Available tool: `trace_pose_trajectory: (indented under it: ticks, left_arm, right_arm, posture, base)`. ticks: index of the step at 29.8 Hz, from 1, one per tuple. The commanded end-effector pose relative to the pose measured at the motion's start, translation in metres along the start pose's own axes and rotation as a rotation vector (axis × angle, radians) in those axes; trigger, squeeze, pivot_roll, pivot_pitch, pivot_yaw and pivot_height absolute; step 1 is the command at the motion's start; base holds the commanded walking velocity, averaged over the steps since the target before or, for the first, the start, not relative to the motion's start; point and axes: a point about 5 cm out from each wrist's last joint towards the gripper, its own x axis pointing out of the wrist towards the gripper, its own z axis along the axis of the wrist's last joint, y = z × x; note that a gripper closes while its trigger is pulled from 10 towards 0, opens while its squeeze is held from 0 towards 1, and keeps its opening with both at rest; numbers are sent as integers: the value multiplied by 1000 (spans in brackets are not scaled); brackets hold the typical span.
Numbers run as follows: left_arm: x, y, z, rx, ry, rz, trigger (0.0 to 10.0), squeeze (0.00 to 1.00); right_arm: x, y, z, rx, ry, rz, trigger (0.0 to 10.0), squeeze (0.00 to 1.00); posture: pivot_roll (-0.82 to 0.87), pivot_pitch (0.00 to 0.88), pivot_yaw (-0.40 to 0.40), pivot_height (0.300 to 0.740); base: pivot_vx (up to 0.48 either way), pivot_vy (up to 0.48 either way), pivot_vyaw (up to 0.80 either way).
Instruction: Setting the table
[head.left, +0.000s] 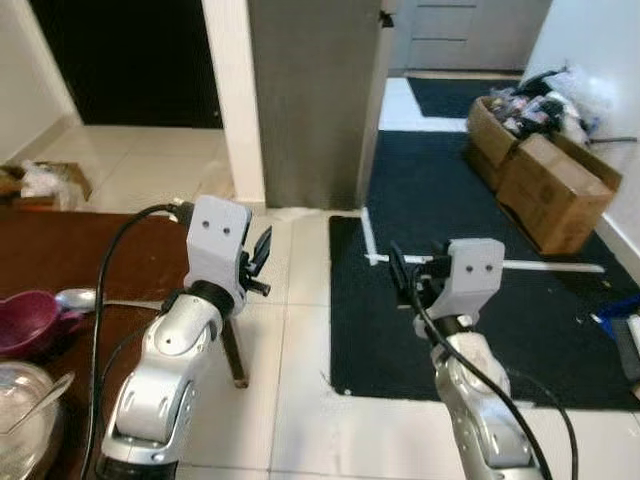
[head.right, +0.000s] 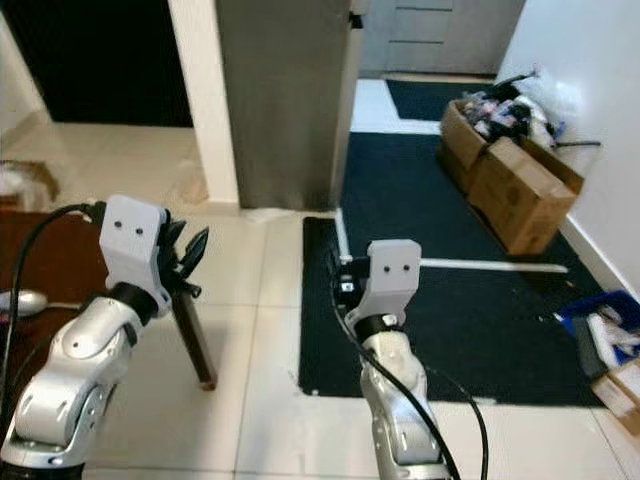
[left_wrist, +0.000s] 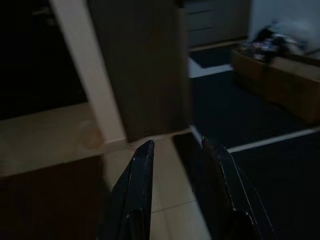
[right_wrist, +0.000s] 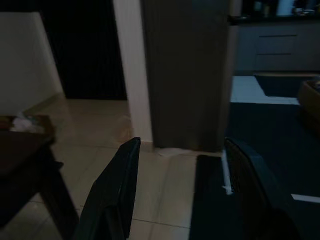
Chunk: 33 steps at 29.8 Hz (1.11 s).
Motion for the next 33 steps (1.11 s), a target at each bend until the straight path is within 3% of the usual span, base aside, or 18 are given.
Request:
trace_pose_trajectory:
  ticks: [1, 33]
  left_arm:
    - [-3, 1, -3, -4, 15, 3, 10000, 0]
    - [0, -1, 1, 9, 14, -10, 10000, 0]
  right_arm:
    - [-2, 1, -4, 2, 23, 3, 10000, 0]
    - [1, -9, -1, 44, 10, -20, 10000, 0]
  posture:
    - [47, 82, 90, 740]
    - [48, 72, 105, 740]
  base:
    - [0, 0, 794]
    - [0, 0, 794]
